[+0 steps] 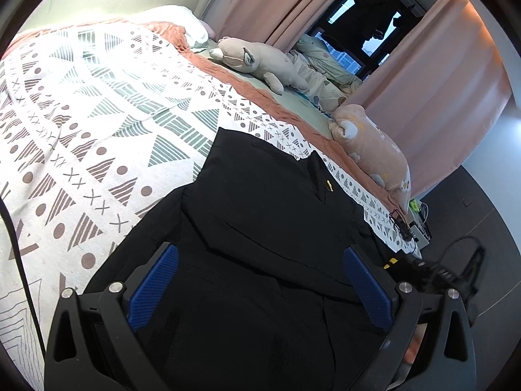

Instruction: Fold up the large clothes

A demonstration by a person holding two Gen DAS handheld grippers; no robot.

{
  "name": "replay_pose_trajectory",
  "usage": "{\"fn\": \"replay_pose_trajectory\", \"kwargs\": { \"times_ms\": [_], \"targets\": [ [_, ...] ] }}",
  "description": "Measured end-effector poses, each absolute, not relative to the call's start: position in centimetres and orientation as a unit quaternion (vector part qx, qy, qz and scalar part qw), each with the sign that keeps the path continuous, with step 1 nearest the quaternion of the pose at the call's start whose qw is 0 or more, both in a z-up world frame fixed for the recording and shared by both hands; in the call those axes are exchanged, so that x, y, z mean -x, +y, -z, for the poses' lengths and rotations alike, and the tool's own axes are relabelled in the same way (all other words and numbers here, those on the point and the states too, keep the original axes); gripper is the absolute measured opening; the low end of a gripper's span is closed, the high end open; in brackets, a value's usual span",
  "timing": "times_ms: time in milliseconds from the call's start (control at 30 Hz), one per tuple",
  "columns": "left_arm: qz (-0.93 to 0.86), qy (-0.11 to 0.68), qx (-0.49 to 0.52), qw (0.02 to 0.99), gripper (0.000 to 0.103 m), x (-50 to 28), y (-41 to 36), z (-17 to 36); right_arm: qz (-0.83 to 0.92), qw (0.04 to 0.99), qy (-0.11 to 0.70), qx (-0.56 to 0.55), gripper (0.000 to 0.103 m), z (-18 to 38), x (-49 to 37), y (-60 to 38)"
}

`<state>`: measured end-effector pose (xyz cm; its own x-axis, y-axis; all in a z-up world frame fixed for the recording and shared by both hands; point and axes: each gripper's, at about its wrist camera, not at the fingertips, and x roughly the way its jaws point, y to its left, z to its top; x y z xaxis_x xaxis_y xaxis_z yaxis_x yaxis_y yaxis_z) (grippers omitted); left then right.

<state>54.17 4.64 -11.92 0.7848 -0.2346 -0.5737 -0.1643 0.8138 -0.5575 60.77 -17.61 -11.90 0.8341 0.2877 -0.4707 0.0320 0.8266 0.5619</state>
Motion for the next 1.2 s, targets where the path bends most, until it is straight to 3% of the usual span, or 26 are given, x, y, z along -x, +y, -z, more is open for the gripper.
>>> {"fn": "replay_pose_trajectory", "kwargs": {
  "times_ms": [100,167,200,233,700,1033,1200],
  "targets": [
    [0.022,0.325,0.321,0.889,0.103,-54.2,5.0,12.1,-0.082,0.877,0.343,-0.327,0.011,14.6,-62.8,-18.4],
    [0.024,0.325,0.32,0.889,0.103,-54.2,4.9,12.1,-0.09,0.864,0.357,-0.344,0.038,15.2,-63.4,-19.3],
    [0.024,0.325,0.318,0.89,0.103,-54.2,4.8,12.0,-0.094,0.86,0.36,-0.35,0.072,15.3,-63.4,-19.7],
    [0.024,0.324,0.316,0.891,0.103,-54.2,4.7,12.0,-0.096,0.857,0.36,-0.355,0.088,15.3,-63.2,-20.3],
    [0.027,0.316,0.309,0.896,0.103,-53.8,4.1,11.3,-0.018,0.862,0.343,-0.373,0.088,12.3,-53.5,-29.0],
    [0.029,0.319,0.301,0.898,0.103,-53.9,3.5,11.2,0.079,0.873,0.276,-0.395,0.088,8.8,-47.3,-39.4],
    [0.023,0.323,0.294,0.899,0.103,-53.9,3.2,11.3,0.148,0.862,0.28,-0.397,0.088,8.9,-46.6,-45.1]
  ]
}}
